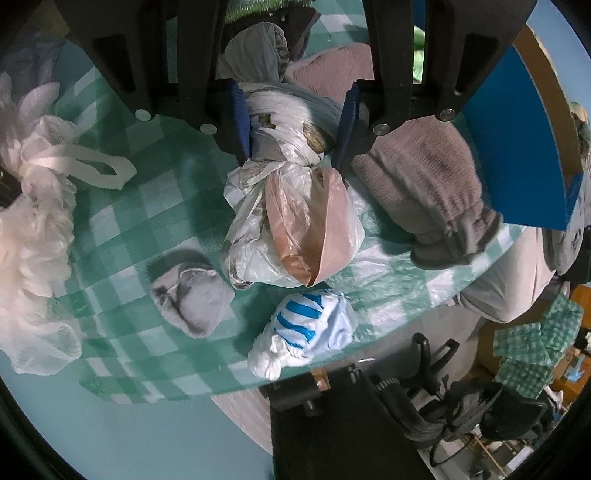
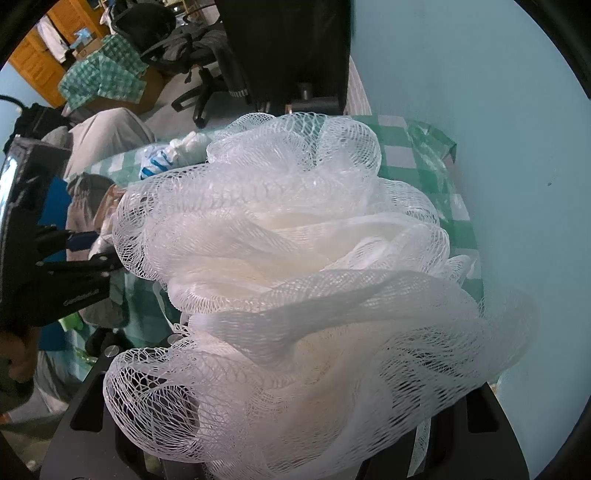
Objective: Organize soft objects
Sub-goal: 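Grasp the mesh puff with the right tool while the left tool grasps the white bundled bag, then lift and carry the puff and bag with both tools toward the cardboard box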
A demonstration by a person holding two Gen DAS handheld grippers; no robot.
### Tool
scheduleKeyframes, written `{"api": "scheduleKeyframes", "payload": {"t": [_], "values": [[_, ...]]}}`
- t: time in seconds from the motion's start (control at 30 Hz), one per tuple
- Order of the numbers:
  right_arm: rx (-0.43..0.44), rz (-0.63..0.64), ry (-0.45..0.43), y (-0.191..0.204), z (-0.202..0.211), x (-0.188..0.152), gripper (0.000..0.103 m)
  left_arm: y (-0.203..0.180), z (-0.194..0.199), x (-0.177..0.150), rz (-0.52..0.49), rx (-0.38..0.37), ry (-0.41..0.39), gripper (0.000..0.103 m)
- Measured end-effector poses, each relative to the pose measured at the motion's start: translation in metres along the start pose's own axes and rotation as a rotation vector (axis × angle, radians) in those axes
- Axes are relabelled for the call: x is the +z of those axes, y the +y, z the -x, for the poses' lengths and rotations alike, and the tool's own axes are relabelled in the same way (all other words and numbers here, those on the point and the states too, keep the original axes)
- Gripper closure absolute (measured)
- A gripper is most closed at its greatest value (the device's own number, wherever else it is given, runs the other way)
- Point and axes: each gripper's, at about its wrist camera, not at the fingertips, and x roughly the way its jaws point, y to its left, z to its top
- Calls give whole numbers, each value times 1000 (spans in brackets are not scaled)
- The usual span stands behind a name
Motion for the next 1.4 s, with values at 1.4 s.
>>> {"api": "scheduleKeyframes", "payload": {"t": [1.4], "values": [[90,120,-127,98,44,23,42,93,108,-85,184,-15,-185,61]]}}
